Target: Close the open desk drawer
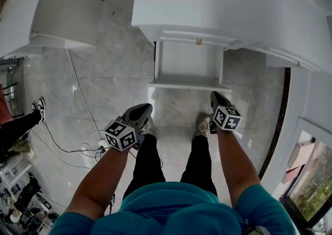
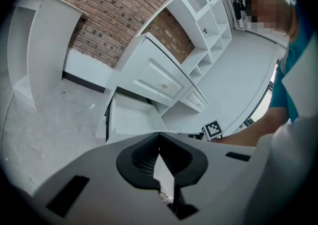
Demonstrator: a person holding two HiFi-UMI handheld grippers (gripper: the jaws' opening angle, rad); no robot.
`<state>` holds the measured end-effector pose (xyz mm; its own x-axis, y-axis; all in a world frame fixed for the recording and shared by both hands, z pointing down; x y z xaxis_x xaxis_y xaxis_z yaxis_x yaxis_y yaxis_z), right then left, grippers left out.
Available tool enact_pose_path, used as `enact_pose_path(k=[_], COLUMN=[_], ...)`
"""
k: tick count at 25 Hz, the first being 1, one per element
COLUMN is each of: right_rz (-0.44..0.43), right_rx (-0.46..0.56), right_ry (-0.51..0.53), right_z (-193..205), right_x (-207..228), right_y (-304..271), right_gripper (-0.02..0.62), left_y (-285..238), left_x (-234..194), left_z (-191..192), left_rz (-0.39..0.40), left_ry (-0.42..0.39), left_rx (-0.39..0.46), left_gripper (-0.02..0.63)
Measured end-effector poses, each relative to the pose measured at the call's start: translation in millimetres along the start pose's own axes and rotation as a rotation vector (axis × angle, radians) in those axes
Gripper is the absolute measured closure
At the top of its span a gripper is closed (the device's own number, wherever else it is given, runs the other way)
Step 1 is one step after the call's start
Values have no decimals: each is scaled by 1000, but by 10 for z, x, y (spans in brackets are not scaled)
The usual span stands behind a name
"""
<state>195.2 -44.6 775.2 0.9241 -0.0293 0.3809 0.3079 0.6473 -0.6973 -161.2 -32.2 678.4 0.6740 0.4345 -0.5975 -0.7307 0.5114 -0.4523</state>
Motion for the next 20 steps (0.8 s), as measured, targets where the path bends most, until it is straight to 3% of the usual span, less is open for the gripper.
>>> enact_pose_path(k=[20], right_rz=[-19], right_rx=[13], right_ry=[55], right_z=[-546], right_x=[87], right_y=[-461], right_gripper=[574], left_y=[-367], left_x=[-212], left_z=[-530], left_rz=[28], left_ry=[3], left_rx=[25], left_gripper=[591])
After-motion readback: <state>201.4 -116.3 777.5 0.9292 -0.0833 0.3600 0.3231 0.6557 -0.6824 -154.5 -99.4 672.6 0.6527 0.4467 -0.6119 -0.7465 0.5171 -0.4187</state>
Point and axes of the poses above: the fingertips, and each gripper's own axes: y backward along the fingers, x to its right, z out of its underside, the point moved 8 cm from there along y, backward along the fingers, and after that the axes turned 3 degrees about x, right-handed, at the moved point
